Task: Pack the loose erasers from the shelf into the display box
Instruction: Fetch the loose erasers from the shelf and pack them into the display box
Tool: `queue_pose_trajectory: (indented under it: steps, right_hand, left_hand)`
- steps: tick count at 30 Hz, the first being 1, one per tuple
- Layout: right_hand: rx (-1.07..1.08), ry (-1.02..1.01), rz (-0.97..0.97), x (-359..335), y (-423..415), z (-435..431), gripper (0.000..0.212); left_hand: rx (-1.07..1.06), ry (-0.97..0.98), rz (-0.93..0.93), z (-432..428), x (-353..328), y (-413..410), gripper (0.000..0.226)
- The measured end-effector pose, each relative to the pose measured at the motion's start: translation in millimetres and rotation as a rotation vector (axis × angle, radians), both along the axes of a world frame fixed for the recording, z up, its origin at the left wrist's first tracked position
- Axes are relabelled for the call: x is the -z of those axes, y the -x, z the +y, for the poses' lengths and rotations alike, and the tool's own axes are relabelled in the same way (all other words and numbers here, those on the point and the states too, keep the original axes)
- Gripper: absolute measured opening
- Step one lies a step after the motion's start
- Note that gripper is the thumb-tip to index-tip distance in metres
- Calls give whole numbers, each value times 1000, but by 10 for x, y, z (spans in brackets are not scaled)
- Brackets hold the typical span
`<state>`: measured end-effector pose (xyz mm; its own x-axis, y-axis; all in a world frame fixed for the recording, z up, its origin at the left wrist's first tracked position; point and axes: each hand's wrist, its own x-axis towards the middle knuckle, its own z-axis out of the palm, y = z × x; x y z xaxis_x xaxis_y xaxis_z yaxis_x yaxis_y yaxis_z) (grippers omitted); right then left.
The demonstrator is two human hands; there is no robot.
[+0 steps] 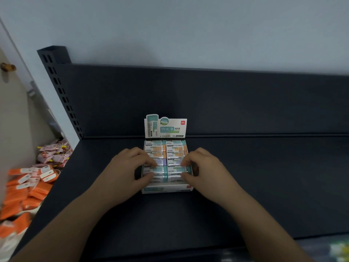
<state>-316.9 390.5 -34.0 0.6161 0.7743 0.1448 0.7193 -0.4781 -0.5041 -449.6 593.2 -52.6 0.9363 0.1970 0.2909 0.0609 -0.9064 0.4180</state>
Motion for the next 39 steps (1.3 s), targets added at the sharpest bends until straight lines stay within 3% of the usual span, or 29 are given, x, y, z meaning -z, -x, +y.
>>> queue_pose_trajectory:
  steps: [8,15,19,26,39]
  right_hand:
    - [-78,-46,41,-24,-31,-140,30]
    - [-67,-73,-10,-49,-297,-727,30]
    - [-63,-71,-36,-68,-493,-1160,30]
    - [-17,-20,-73,-144,-935,-2161,32]
    - [121,125,-148,-193,-1653,-3577,35]
  left_hand:
    - [13,63,-4,-3,-71,36,29]
    - [-27,32,14,-283,-220,-49,18]
    - [-7,-18,-17,-805,-284,-227,32]
    - [86,-40,-30,-1954,-430,-916,25]
    - [131,-64,88,-3437,-276,-1921,41]
